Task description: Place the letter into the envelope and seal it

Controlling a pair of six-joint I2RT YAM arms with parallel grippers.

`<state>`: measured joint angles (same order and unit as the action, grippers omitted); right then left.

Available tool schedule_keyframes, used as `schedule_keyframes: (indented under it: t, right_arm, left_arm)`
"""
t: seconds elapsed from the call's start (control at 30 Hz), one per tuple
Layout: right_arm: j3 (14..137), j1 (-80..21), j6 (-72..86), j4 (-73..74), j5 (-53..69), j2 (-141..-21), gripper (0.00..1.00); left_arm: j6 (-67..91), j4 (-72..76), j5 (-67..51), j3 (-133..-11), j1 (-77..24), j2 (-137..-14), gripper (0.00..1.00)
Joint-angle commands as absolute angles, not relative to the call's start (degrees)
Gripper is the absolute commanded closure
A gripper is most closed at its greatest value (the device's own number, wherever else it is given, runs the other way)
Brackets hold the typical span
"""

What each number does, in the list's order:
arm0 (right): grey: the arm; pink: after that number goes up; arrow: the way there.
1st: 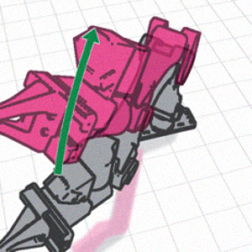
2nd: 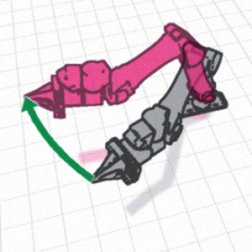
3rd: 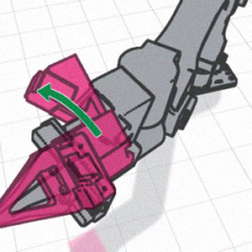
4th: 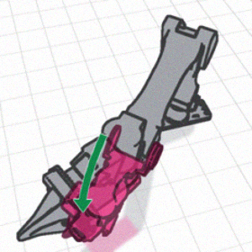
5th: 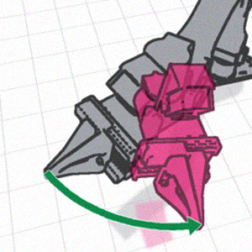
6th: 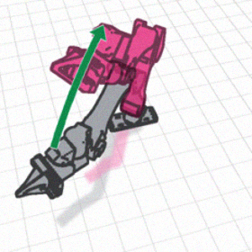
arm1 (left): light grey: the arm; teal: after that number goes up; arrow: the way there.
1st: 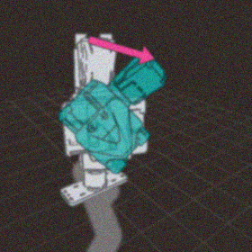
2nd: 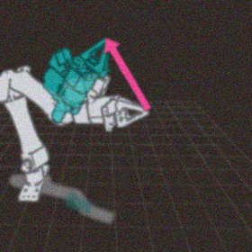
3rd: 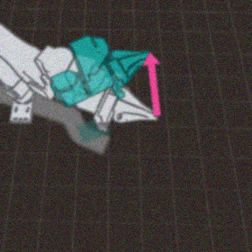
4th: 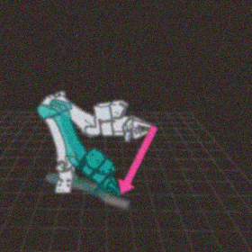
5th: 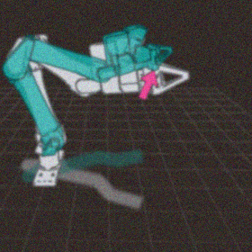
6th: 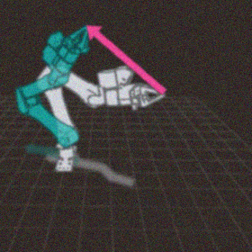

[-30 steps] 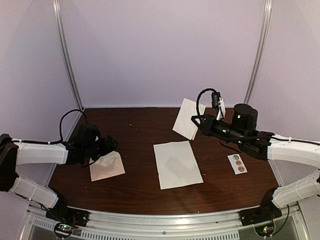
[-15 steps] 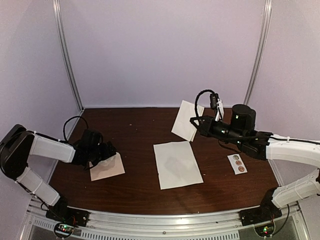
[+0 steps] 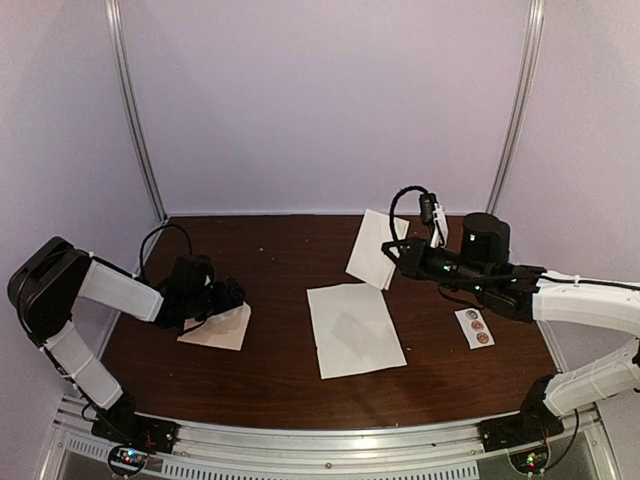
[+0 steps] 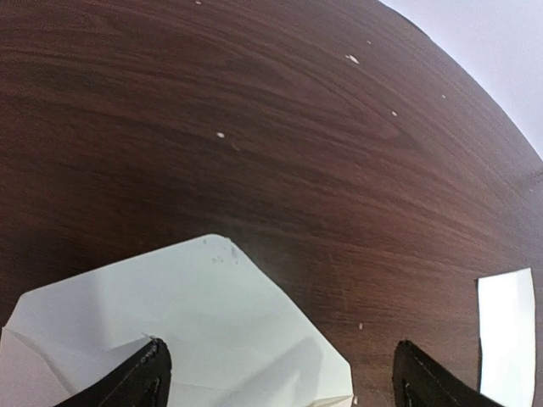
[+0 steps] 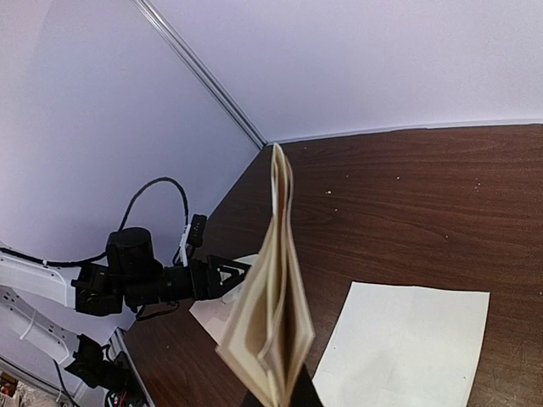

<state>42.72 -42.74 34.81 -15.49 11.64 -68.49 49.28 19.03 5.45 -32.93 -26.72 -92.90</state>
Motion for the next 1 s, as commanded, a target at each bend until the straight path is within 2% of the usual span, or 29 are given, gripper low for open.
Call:
schedule_keyframes:
  t: [0.0, 0.5, 0.97]
  right_arm:
    - [42.4, -42.5, 34.5, -14.5, 10.3, -66.8, 1.00]
    - [43.0, -42.5, 34.7, -13.2, 10.1, -66.4, 1.00]
    - [42.8, -42.5, 34.6, -11.8, 9.2, -64.6, 1.00]
  left_arm:
    - [45.9, 23.4, 0.0, -31.4, -30.1, -94.5, 0.08]
    - [43.7, 30.6, -9.5, -29.8, -46.0, -96.8, 0.08]
    - [48.4, 38.6, -13.1, -37.5, -55.5, -106.6, 0.08]
